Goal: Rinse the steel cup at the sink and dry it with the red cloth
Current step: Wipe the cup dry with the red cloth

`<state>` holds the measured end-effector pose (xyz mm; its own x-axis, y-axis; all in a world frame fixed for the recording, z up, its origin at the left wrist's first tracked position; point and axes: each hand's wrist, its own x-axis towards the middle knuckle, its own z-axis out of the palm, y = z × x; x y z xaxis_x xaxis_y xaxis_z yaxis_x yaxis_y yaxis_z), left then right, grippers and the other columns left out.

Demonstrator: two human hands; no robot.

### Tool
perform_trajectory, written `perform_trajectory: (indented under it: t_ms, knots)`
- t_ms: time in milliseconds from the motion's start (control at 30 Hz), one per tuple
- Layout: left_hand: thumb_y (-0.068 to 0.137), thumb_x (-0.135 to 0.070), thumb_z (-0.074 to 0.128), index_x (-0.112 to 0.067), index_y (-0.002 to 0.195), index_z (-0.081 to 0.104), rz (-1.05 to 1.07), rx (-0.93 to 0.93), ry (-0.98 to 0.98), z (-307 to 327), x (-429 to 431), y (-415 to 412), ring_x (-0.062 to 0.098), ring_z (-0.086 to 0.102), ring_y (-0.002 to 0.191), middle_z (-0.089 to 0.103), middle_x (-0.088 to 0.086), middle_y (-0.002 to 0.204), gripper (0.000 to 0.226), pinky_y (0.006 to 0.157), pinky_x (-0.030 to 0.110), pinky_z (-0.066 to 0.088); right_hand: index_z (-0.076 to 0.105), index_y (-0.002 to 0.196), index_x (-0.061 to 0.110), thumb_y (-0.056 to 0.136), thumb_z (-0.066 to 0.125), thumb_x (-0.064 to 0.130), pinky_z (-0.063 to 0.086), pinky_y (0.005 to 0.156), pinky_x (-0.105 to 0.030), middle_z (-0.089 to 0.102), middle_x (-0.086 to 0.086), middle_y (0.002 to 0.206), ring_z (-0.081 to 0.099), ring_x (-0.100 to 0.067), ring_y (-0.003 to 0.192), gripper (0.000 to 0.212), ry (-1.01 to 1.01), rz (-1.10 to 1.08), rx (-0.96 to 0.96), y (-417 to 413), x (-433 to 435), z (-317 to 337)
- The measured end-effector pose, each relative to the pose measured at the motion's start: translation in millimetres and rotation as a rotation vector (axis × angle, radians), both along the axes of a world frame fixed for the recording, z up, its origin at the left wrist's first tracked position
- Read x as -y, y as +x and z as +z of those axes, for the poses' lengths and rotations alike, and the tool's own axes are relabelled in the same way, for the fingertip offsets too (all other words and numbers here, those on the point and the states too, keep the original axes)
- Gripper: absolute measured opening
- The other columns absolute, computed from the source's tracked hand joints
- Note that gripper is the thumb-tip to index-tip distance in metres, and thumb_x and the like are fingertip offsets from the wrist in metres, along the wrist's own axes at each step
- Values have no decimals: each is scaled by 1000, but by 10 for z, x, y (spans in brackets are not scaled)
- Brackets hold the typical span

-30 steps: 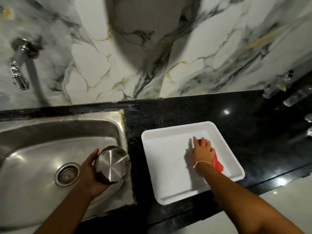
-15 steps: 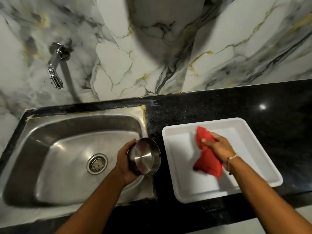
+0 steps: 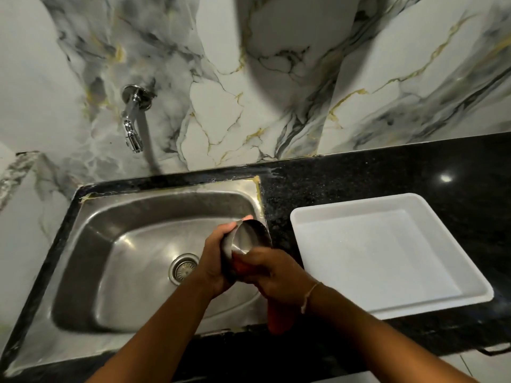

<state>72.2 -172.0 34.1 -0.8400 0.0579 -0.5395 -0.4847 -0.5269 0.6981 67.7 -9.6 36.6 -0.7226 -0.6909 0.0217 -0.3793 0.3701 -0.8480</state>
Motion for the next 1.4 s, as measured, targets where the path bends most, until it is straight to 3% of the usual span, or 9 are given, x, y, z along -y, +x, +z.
perform_trajectory:
  t_ms: [167, 467, 600, 700, 800, 967, 1133, 1233, 1400]
  knots:
    - [87, -42, 52, -15, 129, 66, -110, -18, -9, 77, 70, 66, 33, 67, 97, 70, 22, 113, 52, 88, 42, 53, 58, 130, 35, 83, 61, 15, 54, 66, -38, 61, -3, 118, 62, -29, 99, 51, 548, 251, -585, -215, -188, 33]
    - [86, -40, 53, -14, 133, 62, 23, -54, 87, 42, 207, 60, 37, 60, 111, 63, 24, 130, 55, 102, 51, 46, 51, 136, 24, 81, 67, 13, 56, 53, -38, 65, -10, 123, 64, -32, 86, 59, 511, -59, -797, -192, 181, 1]
    - [92, -32, 50, -16, 129, 65, 45, -82, 29, 21, 319, 31, 38, 61, 110, 64, 26, 131, 44, 107, 55, 42, 59, 131, 29, 77, 63, 12, 58, 75, -43, 69, -10, 114, 64, -37, 96, 56, 576, -43, -477, -81, 282, 24]
    - [91, -28, 51, -15, 124, 69, 46, -86, -29, -31, 311, 73, 38, 61, 106, 68, 22, 118, 39, 99, 52, 46, 78, 101, 21, 77, 67, 10, 58, 87, -45, 77, -13, 92, 69, -33, 88, 29, 365, -54, 104, -117, 389, 124]
    - [90, -29, 52, -16, 122, 69, 24, -102, -90, -7, 304, 89, 34, 65, 96, 70, 18, 106, 38, 82, 42, 52, 75, 95, 14, 85, 64, -2, 62, 69, -33, 74, -10, 84, 71, -22, 72, 22, 88, -60, 757, -202, 411, 287]
    - [89, -36, 59, -28, 116, 64, 96, -75, -192, 9, 514, 22, 26, 67, 75, 72, 5, 90, 29, 67, 37, 53, 69, 118, 10, 82, 60, 5, 58, 65, -28, 74, -18, 99, 71, -27, 81, 37, -289, -27, 1129, -264, 128, 418]
    - [79, -50, 72, -29, 127, 55, 197, 39, -255, -24, 702, -2, 23, 63, 97, 66, 1, 112, 55, 71, 44, 58, 74, 113, 29, 81, 72, 0, 51, 93, -32, 76, 2, 109, 69, -14, 103, 43, -318, -307, 204, -183, 251, 380]
    - [74, -56, 75, -26, 129, 57, 198, 63, -177, -9, 652, -28, 30, 65, 109, 67, 7, 123, 66, 80, 65, 55, 64, 124, 42, 86, 64, 19, 58, 75, -35, 65, 4, 116, 64, -16, 100, 45, 115, -207, -500, -20, 479, 329]
    - [64, -58, 81, -24, 129, 62, 289, 111, -120, -10, 764, -12, 35, 66, 113, 70, 12, 126, 75, 79, 56, 58, 58, 126, 42, 81, 62, 20, 56, 46, -32, 63, 0, 116, 64, -21, 87, 50, 330, -53, -799, 142, 528, 195]
